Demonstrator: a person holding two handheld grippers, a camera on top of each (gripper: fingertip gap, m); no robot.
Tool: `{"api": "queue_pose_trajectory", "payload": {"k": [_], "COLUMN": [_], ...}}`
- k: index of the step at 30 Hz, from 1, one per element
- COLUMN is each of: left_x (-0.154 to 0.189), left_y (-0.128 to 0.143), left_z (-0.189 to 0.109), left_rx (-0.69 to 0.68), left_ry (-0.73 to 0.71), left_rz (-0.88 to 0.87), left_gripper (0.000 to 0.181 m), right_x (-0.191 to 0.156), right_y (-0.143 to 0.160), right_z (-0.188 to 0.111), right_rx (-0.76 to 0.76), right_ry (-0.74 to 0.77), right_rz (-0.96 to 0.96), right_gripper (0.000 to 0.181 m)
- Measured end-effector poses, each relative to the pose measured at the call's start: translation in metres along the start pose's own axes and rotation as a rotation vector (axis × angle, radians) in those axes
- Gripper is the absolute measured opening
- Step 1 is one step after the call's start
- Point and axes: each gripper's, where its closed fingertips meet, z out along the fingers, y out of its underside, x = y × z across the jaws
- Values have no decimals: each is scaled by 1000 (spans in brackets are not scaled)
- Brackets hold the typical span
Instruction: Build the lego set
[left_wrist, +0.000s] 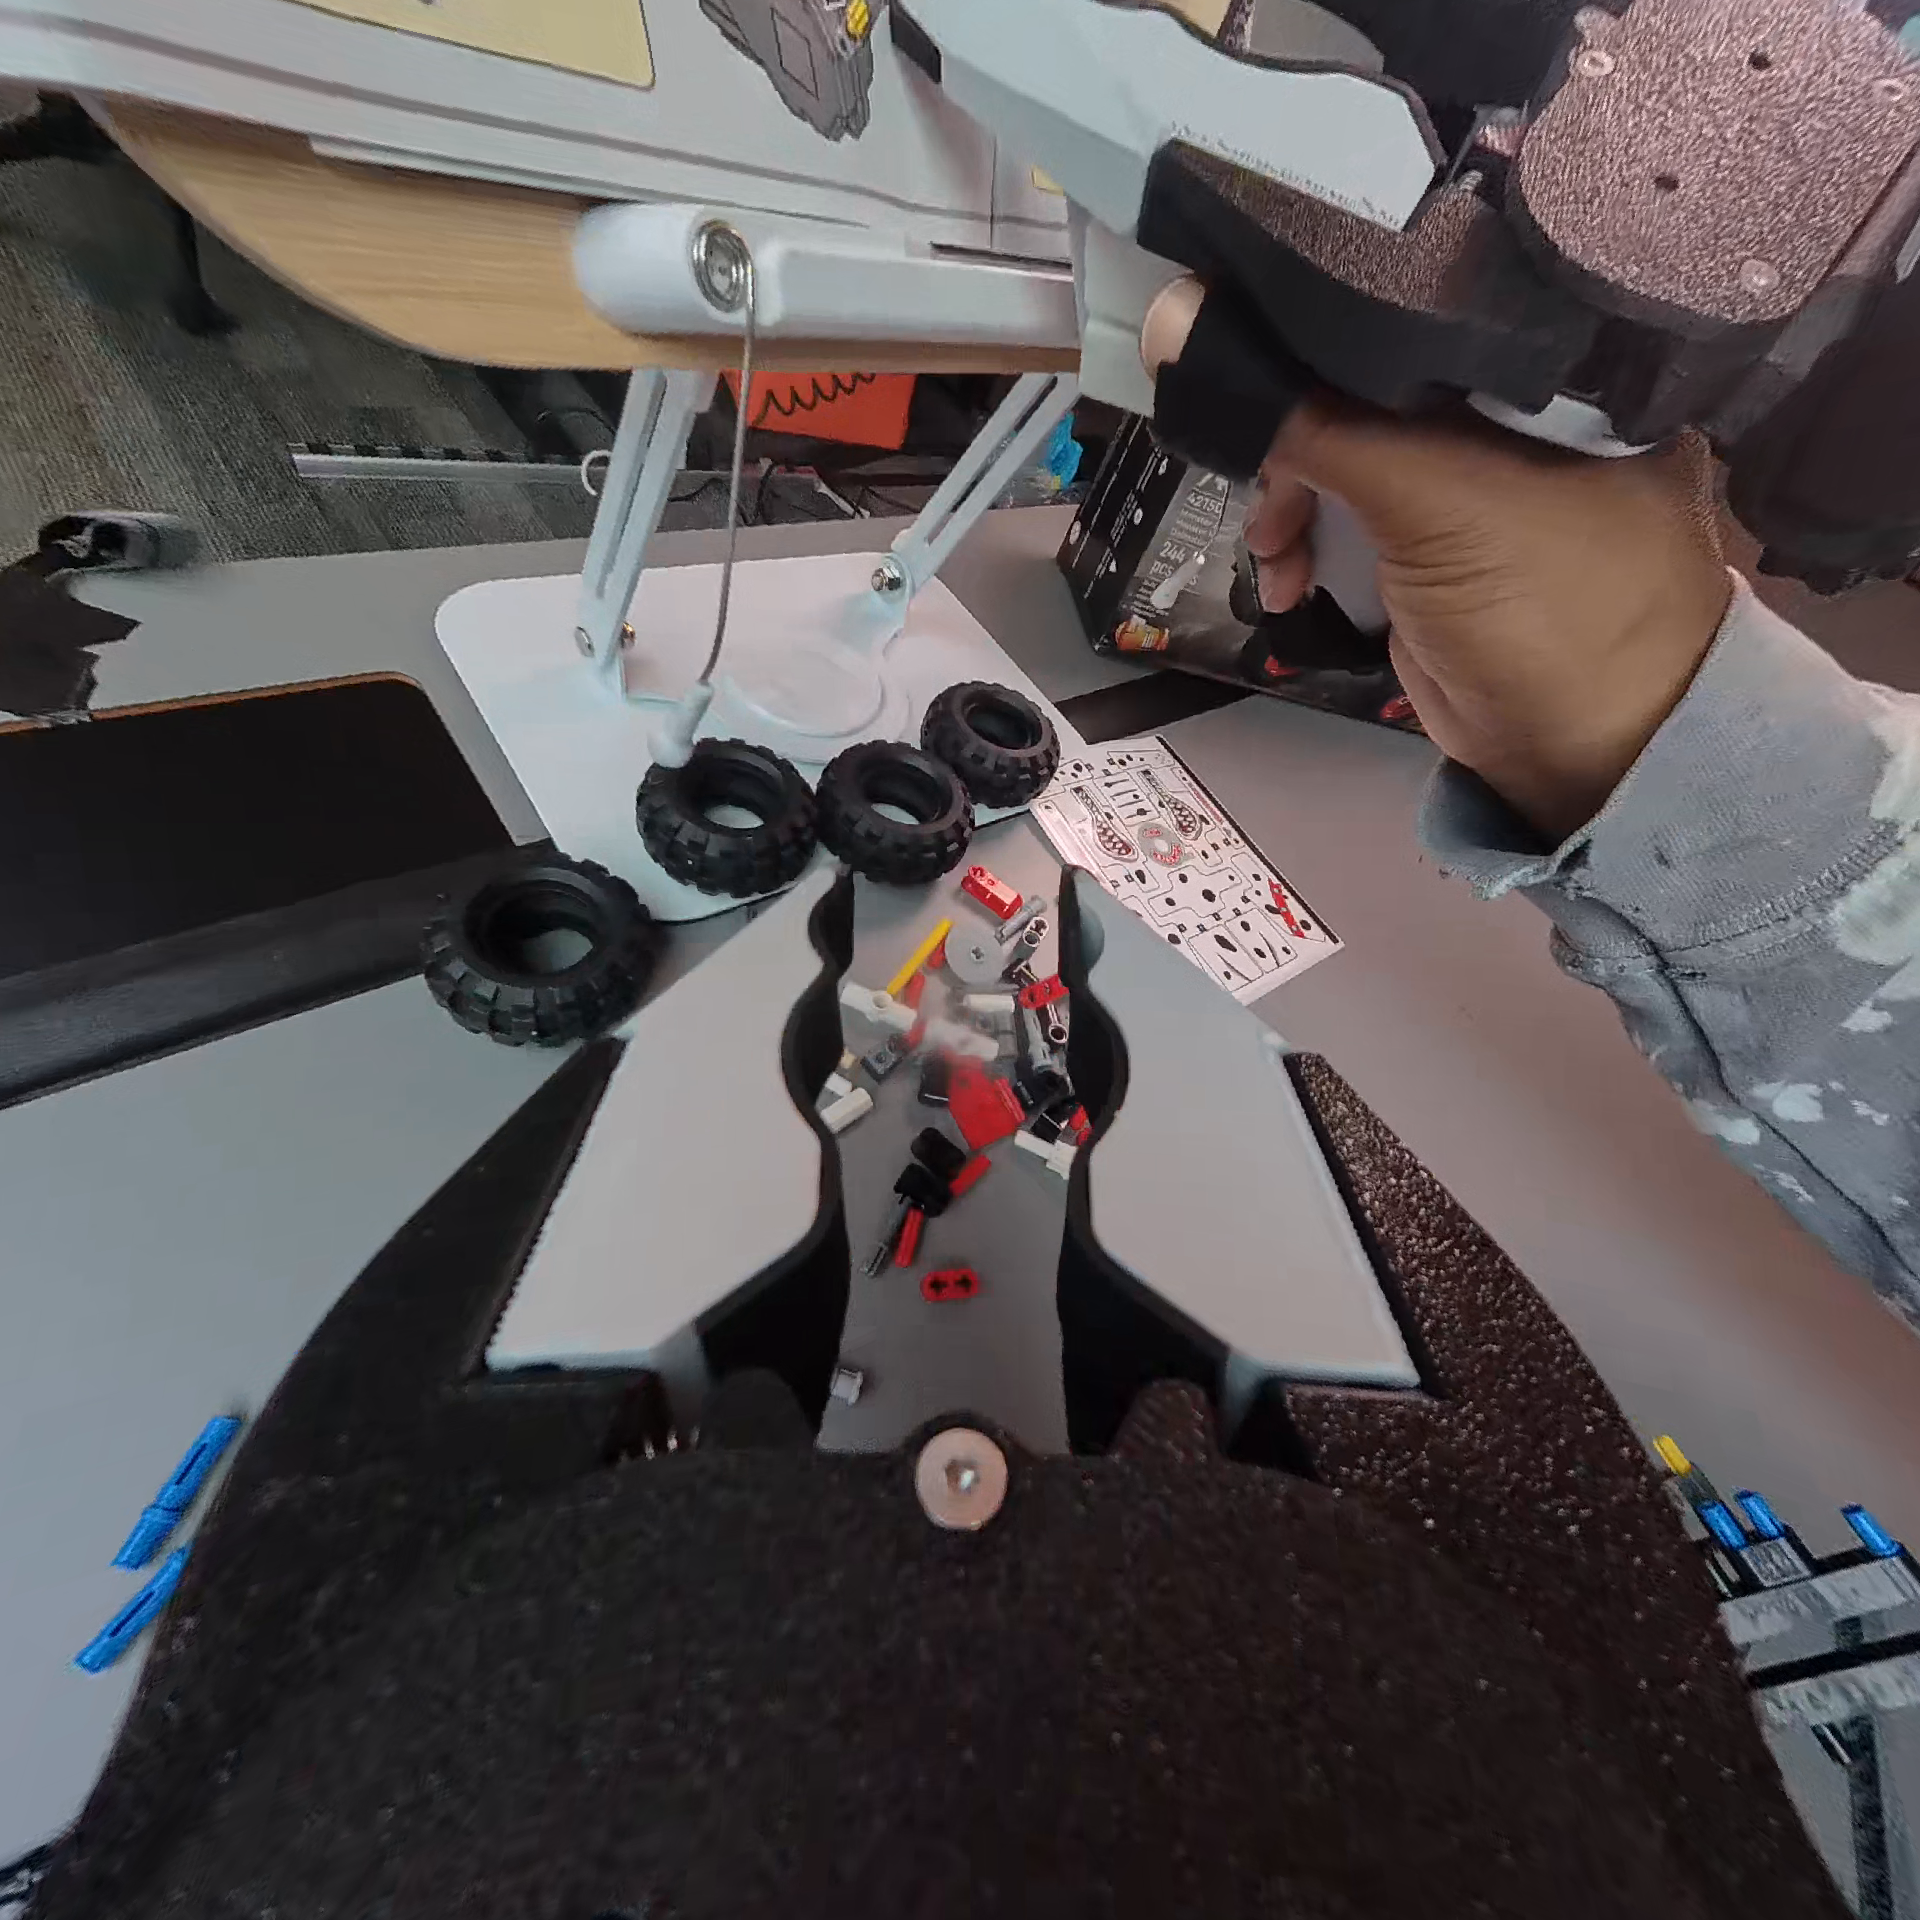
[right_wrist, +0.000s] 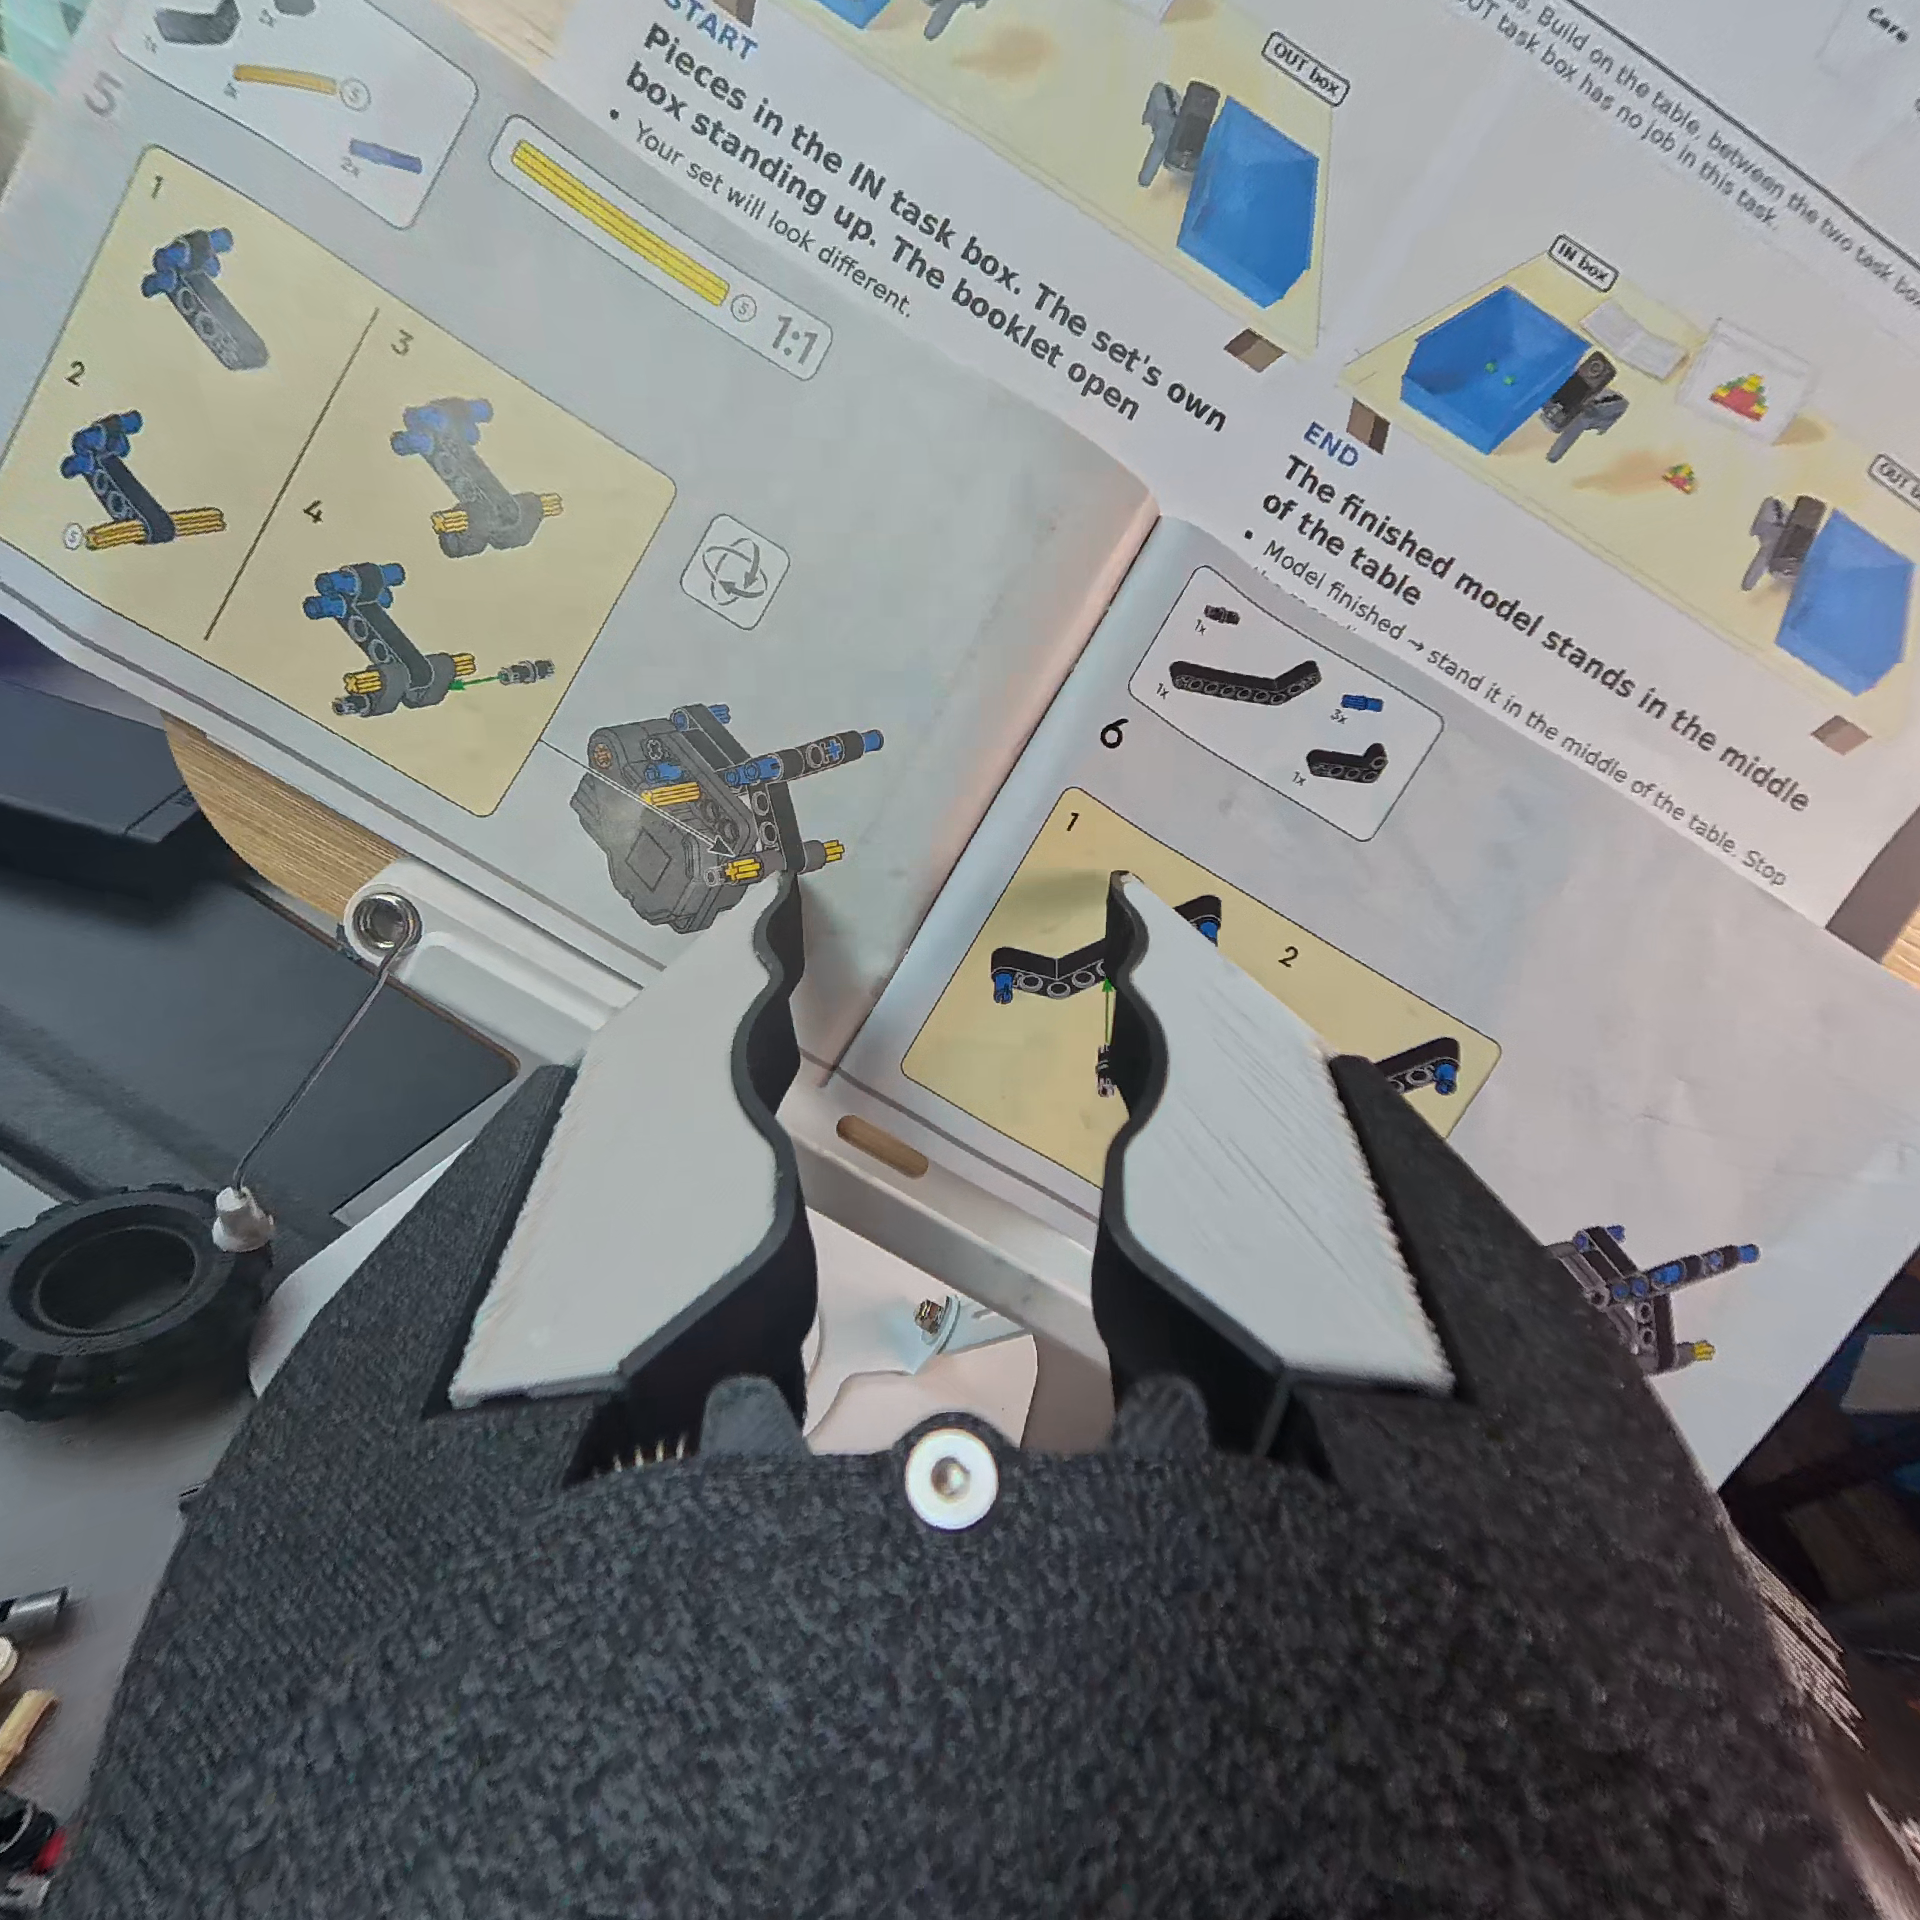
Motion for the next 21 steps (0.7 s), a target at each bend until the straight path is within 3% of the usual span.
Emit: {"api": "queue_pose_trajectory", "payload": {"k": [3,4,7,10,13,15,17,19,21], "left_x": [-7,-7,-8,-13,-37,-52,-64,-74,-79], "left_y": [-23,-29,-47,-42,-42,-44,-48,-59,-71], "left_z": [-2,2,17,33,39,39,36,24,12], "left_rx": [86,118,257,376,596,706,765,826,830], "left_ry": [-17,36,318,390,423,423,413,381,325], "left_rz": [-107,-230,-849,-1097,-1322,-1380,-1374,-1292,-1186], "left_gripper": [35,35,36,50,56,45,22,7,3], "right_x": [0,0,0,0,0,0,0,0,1], "right_y": [0,0,0,0,0,0,0,0,0], "right_z": [1,1,0,0,0,0,0,-1,0], "right_rx": [7,11,14,12,14,12,10,8,10], "right_ry": [2,6,11,-1,-3,-2,-4,-9,-11], "right_rz": [14,20,26,29,29,33,33,29,28], "right_gripper": [58,58,58,58,58,58,58,58,58]}}
